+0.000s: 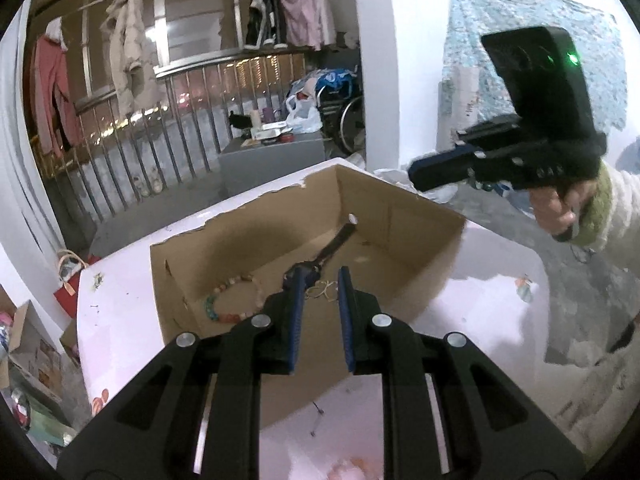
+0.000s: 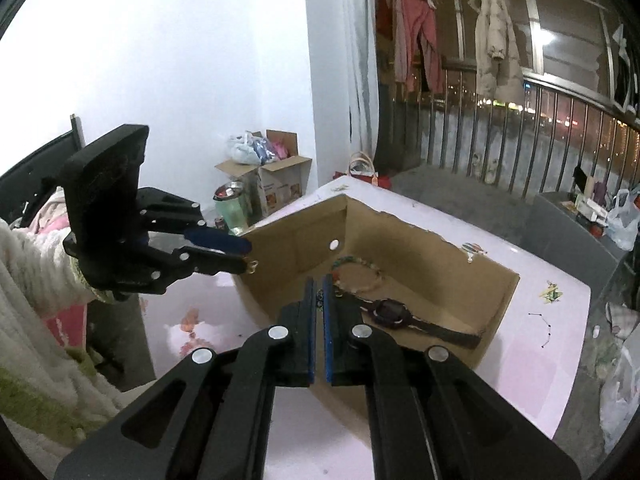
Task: Organize jewelry
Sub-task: 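Open both grippers inside the box to release the charm and chain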
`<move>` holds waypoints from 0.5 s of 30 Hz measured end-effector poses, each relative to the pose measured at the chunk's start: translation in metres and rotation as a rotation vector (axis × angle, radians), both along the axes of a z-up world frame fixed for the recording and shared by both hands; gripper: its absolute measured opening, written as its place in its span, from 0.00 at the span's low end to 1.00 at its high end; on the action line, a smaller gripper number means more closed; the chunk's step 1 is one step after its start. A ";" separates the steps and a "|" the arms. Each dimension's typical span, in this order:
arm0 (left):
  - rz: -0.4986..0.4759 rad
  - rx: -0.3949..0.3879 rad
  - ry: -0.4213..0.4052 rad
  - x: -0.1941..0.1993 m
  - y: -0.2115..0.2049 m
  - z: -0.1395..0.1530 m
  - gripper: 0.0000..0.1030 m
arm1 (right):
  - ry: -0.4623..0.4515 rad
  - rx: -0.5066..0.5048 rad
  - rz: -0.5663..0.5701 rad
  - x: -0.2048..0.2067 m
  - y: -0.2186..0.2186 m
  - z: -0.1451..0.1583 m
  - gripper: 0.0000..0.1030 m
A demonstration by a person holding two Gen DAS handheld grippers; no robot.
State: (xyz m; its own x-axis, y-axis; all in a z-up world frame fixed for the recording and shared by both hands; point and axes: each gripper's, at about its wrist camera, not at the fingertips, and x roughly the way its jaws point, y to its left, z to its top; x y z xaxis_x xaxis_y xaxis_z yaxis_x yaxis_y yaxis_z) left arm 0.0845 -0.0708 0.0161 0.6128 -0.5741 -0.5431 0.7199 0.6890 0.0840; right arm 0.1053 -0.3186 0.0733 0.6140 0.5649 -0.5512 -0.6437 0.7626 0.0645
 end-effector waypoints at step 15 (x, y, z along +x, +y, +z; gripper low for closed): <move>0.053 0.073 0.143 0.065 -0.011 -0.022 0.28 | 0.131 -0.096 -0.057 0.047 -0.004 -0.043 0.05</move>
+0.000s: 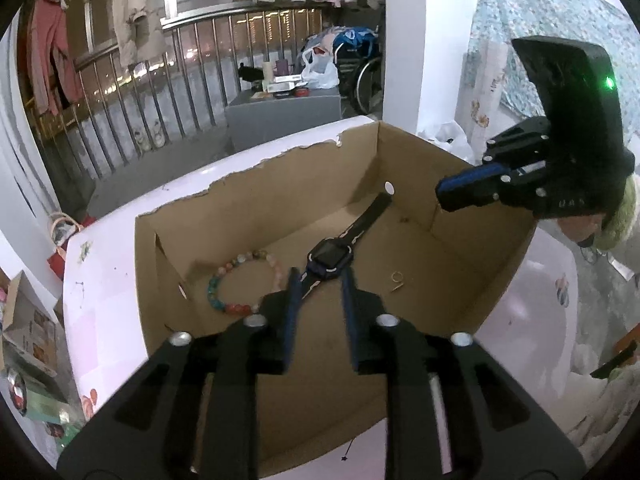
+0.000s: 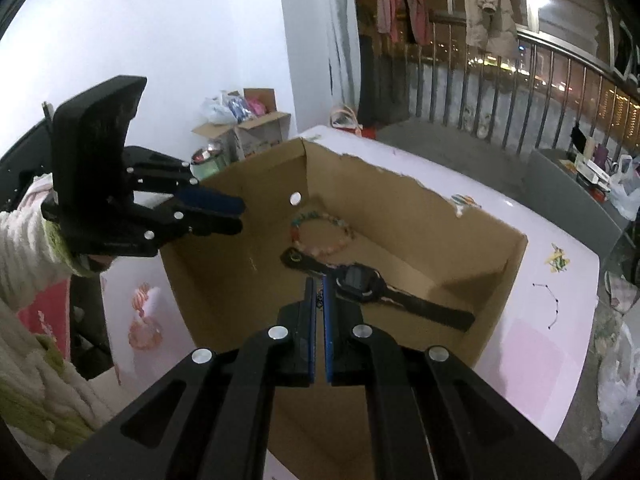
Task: Organize jewelry
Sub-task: 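Open both grippers inside the box to release the charm and chain, then withdraw both grippers up and away from the box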
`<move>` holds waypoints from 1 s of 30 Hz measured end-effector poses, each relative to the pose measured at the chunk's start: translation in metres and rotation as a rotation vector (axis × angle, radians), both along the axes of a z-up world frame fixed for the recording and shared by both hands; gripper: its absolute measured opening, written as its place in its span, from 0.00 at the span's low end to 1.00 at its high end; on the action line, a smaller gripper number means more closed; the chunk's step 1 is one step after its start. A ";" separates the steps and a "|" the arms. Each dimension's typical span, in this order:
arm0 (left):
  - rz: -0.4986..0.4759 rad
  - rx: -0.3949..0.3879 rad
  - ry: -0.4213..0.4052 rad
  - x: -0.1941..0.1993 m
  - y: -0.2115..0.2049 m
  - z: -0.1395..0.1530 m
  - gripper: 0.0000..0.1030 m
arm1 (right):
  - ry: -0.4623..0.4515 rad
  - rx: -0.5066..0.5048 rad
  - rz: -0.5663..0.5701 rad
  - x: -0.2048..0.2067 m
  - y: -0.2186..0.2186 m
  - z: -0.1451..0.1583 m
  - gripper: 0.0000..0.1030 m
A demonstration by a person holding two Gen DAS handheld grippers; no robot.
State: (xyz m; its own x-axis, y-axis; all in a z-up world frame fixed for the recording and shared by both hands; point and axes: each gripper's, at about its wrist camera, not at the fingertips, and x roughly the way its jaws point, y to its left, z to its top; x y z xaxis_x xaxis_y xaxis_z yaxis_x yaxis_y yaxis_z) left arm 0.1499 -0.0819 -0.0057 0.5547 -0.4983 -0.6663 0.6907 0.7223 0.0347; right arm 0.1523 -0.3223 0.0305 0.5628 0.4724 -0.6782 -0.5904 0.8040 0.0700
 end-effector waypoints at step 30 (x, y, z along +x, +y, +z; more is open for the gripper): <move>0.060 -0.002 -0.190 -0.107 0.021 0.040 0.81 | -0.175 0.120 -0.099 -0.109 0.008 0.053 0.94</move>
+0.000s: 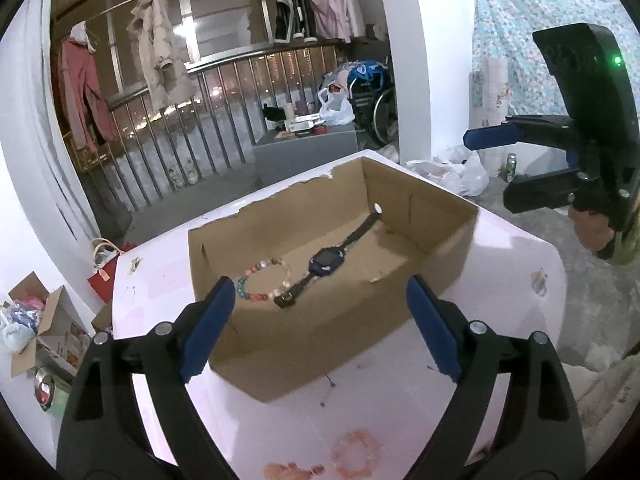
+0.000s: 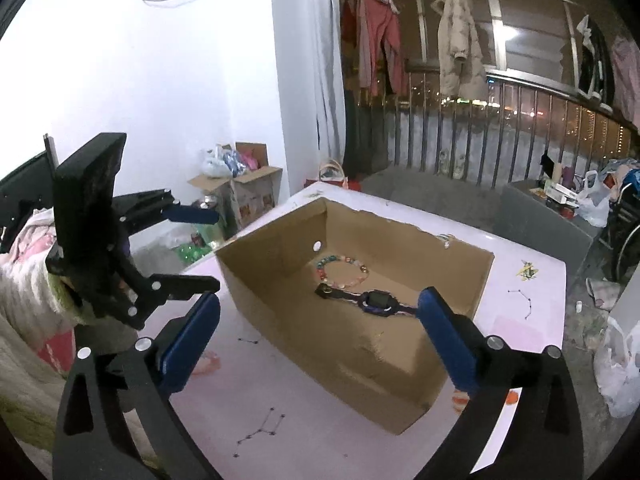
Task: Organize jewelry
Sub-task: 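Withdraw both grippers up and away from the box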
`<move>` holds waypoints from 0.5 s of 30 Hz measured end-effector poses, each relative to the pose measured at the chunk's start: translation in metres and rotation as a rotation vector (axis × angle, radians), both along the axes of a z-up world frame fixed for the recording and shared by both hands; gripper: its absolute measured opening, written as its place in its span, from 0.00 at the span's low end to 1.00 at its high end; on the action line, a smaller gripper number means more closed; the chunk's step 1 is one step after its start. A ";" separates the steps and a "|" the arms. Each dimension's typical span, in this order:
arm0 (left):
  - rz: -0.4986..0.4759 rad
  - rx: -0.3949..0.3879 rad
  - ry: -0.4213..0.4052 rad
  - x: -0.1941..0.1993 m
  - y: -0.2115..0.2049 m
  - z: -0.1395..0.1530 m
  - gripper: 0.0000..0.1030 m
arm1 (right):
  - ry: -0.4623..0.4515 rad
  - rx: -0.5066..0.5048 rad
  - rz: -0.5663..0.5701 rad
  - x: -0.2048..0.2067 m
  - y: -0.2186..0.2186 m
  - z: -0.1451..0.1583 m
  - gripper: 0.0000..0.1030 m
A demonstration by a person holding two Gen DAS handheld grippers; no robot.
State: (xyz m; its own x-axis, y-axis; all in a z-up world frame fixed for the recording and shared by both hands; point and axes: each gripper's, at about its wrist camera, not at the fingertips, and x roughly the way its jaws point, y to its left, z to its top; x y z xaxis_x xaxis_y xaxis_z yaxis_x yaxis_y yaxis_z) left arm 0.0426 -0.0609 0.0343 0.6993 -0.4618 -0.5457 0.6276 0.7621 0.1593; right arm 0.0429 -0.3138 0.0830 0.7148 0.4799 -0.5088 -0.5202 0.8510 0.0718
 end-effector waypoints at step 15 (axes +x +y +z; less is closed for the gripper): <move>0.124 -0.041 0.052 -0.056 0.054 -0.023 0.82 | 0.084 -0.097 -0.193 -0.027 0.037 -0.002 0.94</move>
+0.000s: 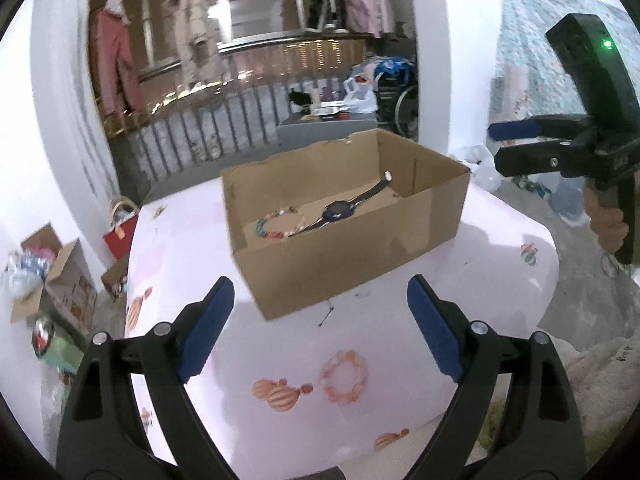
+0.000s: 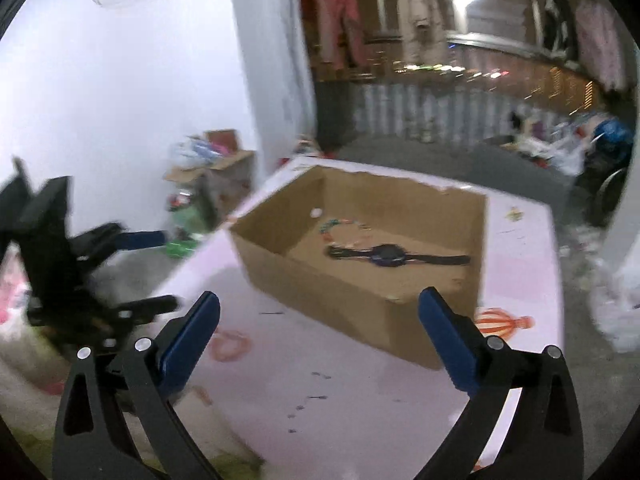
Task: Organize jewelry
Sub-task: 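Withdraw both grippers up and away from the box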
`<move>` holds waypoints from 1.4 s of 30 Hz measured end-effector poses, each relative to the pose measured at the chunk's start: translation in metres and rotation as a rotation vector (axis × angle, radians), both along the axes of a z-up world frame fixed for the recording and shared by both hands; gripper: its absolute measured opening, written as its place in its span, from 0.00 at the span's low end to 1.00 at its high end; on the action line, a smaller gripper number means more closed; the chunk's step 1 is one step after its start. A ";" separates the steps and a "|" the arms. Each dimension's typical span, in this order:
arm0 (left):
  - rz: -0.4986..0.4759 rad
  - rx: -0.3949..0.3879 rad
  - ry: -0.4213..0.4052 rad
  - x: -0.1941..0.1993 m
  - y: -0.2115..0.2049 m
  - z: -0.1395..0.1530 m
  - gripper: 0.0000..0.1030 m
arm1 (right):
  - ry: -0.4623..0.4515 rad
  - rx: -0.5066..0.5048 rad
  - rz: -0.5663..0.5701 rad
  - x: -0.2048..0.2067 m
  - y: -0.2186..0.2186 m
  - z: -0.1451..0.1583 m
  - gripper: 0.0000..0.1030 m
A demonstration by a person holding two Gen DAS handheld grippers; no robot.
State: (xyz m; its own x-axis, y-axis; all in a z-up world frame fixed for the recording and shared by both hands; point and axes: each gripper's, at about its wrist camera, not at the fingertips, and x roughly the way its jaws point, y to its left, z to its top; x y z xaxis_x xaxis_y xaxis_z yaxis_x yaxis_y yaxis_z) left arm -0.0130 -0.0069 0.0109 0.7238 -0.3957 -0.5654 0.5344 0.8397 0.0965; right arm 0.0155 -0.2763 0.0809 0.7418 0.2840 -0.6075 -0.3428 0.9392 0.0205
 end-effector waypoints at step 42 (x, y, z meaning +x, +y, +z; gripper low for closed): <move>-0.117 0.027 0.150 0.000 -0.018 -0.104 0.44 | 0.056 0.073 0.320 0.038 0.049 -0.104 0.78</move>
